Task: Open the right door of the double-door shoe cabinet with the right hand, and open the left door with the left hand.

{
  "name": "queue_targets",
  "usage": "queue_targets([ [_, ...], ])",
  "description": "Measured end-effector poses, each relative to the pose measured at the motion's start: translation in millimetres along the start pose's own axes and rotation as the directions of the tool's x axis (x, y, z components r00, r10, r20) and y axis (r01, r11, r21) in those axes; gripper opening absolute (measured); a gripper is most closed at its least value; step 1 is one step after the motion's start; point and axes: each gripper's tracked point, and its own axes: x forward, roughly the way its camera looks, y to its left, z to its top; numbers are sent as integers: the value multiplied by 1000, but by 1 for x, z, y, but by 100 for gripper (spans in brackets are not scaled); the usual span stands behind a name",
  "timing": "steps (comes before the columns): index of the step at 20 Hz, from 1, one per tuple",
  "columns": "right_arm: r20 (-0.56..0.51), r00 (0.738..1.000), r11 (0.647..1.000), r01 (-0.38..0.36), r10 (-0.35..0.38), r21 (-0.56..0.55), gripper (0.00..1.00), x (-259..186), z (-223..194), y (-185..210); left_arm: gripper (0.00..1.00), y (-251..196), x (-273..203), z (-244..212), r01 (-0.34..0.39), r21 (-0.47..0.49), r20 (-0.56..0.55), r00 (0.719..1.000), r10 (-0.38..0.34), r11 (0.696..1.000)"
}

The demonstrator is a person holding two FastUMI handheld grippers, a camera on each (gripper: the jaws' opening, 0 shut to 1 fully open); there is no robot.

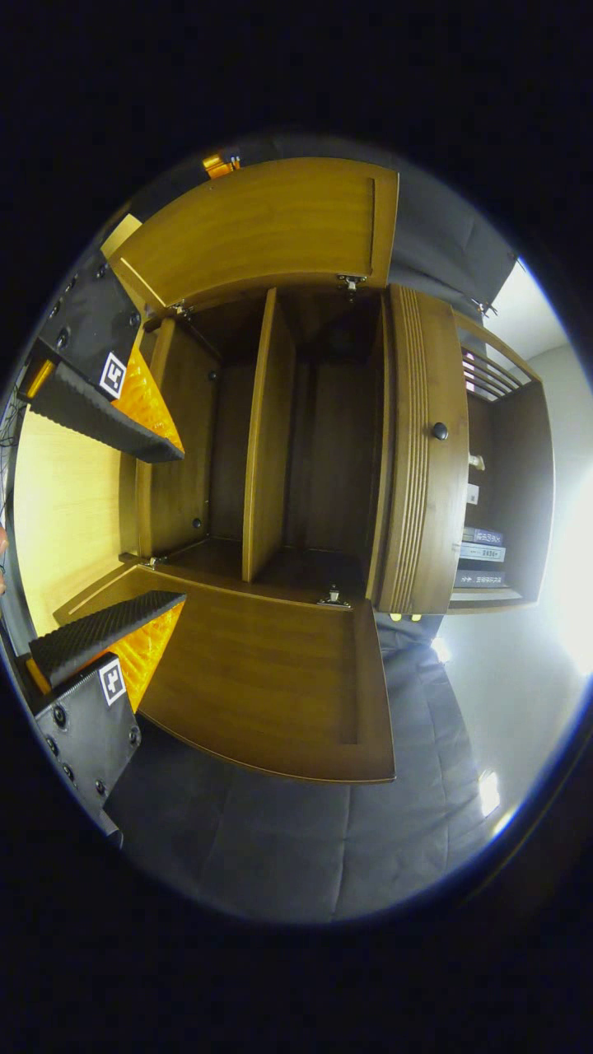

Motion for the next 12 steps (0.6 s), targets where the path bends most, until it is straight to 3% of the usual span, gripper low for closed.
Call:
queue_targets([
  [5,-53,999,998,-3,6,56,97,18,-16,13,13,-2,-27,12,-45,11,6,999,44,999],
  [12,-10,998,996,-67,68,54,98,31,-7,25,14,-4,-85,53,-195,-58,57,979,198,979],
])
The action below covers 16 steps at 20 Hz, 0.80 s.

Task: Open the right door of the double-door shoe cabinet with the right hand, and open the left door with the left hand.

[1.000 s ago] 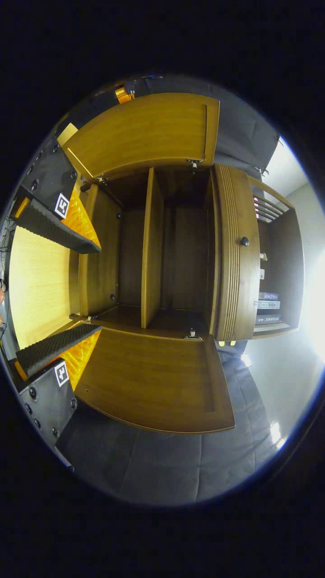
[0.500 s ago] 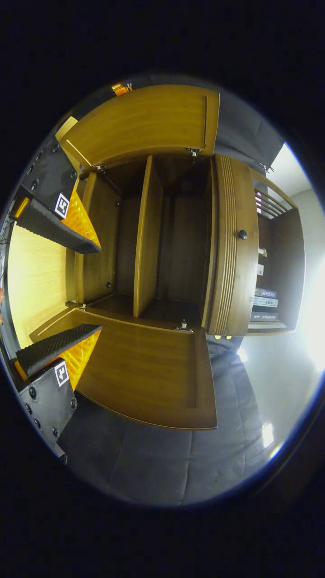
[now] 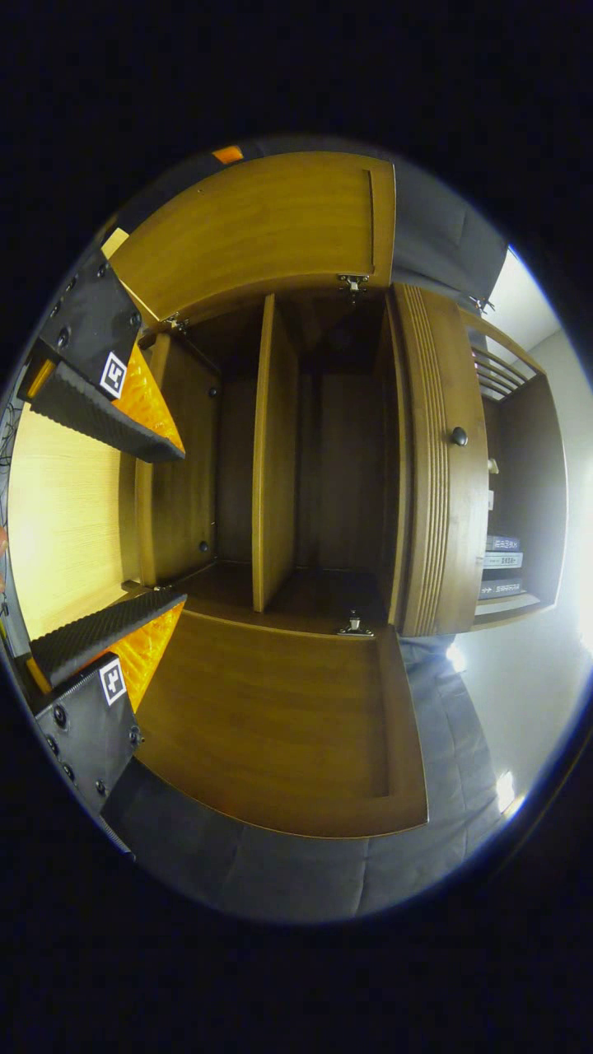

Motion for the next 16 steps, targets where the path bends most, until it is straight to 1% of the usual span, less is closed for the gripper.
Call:
queue_targets([
  [3,7,1000,1000,0,0,26,97,-2,1,-9,14,-1,-18,26,-73,-29,40,996,74,997],
  [5,17,1000,1000,10,-11,28,97,-3,2,-19,36,-4,-20,29,-124,-88,49,991,128,988],
  [7,23,1000,1000,11,-12,24,97,-5,1,-27,57,-14,-20,13,-150,-125,18,988,153,981],
  [9,15,1000,1000,6,-6,11,97,-8,-5,-34,78,-20,-34,5,-187,-88,-13,982,187,978],
  [11,-1,1000,1000,-12,12,1,97,-11,-9,-40,99,-28,-42,13,-224,-35,-4,975,224,974],
  [12,2,1000,1000,-18,18,4,97,-14,-8,-44,99,-40,-44,17,-220,-20,2,975,220,975],
  [14,16,999,999,-33,33,12,97,-17,-3,-48,99,-66,-40,22,-190,-1,13,982,190,982],
  [16,30,998,998,-55,54,11,97,-19,2,-50,100,-82,-32,21,-178,13,13,984,177,984],
])
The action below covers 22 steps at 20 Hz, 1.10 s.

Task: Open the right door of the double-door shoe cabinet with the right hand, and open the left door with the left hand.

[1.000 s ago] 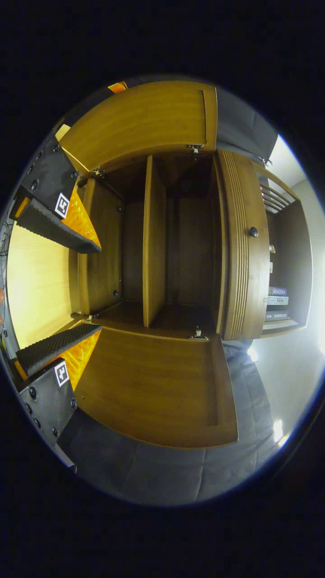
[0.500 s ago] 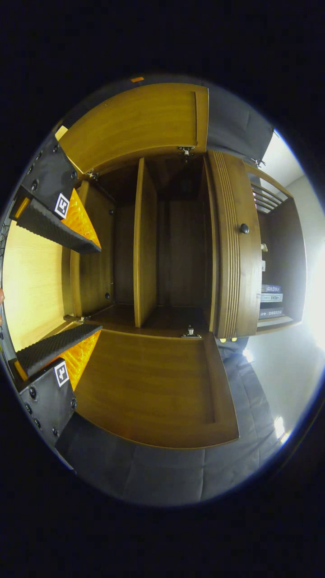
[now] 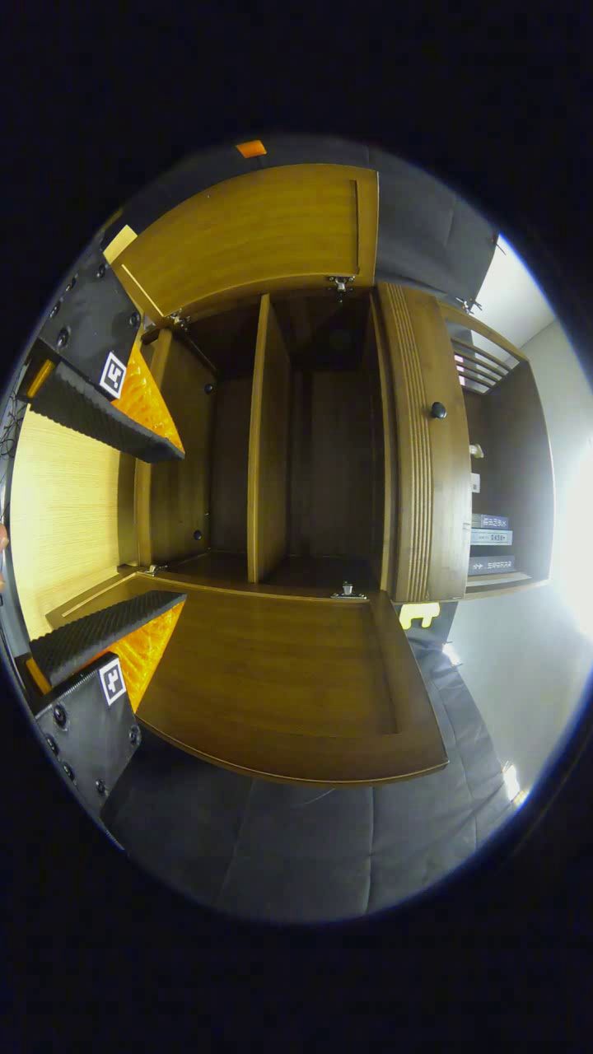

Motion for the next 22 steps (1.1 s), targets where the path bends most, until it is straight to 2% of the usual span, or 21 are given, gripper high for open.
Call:
queue_targets([
  [4,0,997,997,-73,73,1,97,-3,-3,6,100,-45,8,-6,43,1,-15,999,-43,999],
  [8,-51,979,980,-197,199,33,98,-7,-23,26,100,-76,16,-7,49,11,-13,999,-49,999],
  [12,-24,975,975,-222,222,28,97,-1,-15,22,100,-90,16,-10,11,13,-20,1000,-11,1000],
  [16,-8,964,964,-267,267,7,96,2,-13,26,96,-103,20,-13,20,21,-30,999,-20,1000],
  [18,-9,957,957,-289,289,-8,96,1,-15,26,100,-107,18,-10,17,33,-18,1000,-17,999],
  [22,-6,957,956,-291,291,-15,97,4,-15,16,98,-129,20,-16,38,34,-29,999,-37,999],
])
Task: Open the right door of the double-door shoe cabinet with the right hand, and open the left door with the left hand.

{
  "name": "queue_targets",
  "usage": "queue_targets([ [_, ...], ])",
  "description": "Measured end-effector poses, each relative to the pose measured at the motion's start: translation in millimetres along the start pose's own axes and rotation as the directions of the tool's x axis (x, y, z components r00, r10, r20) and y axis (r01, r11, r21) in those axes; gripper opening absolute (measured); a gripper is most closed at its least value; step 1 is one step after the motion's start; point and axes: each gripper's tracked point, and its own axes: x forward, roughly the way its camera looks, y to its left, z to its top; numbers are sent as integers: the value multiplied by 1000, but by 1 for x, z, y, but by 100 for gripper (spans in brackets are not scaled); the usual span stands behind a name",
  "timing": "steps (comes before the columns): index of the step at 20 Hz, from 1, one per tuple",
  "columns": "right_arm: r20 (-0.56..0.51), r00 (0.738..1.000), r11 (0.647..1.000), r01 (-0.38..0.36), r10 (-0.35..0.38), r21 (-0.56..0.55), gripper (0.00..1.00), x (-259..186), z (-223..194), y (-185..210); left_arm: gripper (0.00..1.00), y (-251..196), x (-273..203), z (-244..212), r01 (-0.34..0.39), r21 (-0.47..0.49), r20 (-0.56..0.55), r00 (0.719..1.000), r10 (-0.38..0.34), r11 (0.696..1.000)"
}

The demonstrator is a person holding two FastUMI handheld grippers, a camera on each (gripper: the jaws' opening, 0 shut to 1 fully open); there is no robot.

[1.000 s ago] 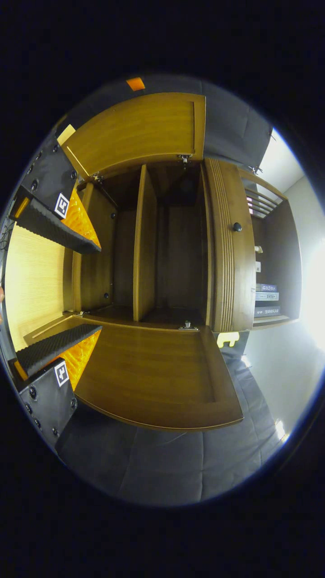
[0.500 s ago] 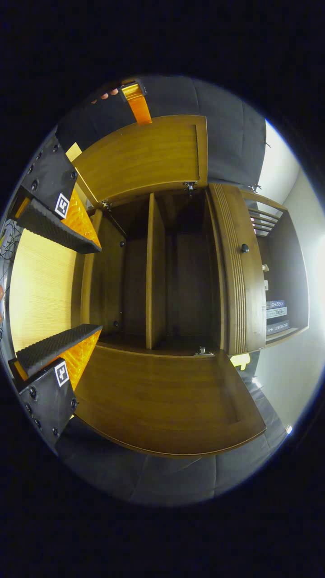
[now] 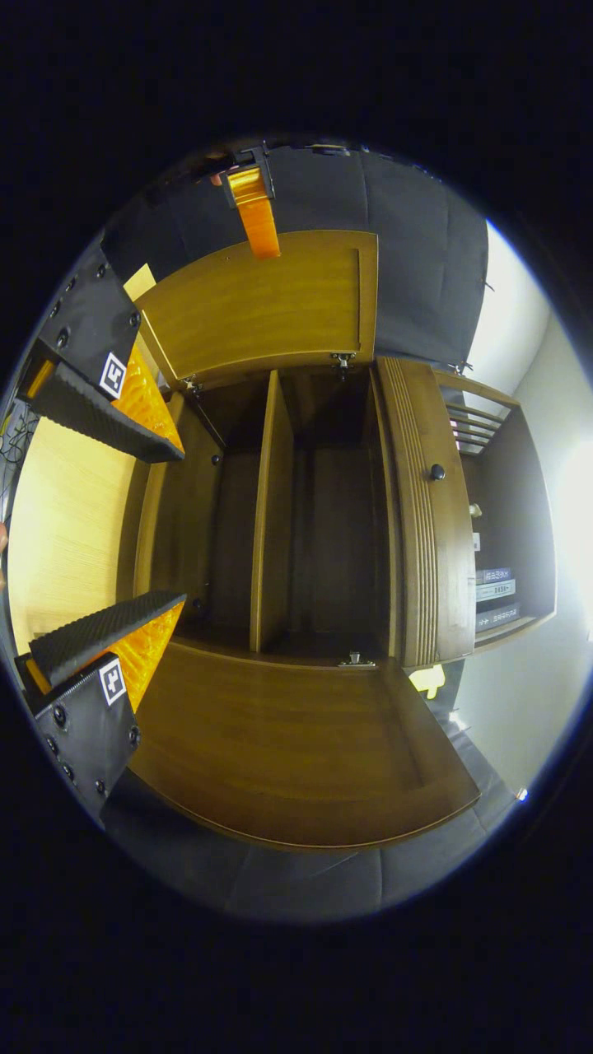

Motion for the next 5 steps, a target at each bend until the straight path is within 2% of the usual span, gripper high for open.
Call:
queue_targets([
  [5,-56,998,1000,12,-11,24,97,1,-17,-12,100,-21,9,-3,8,19,-15,1000,-8,1000],
])
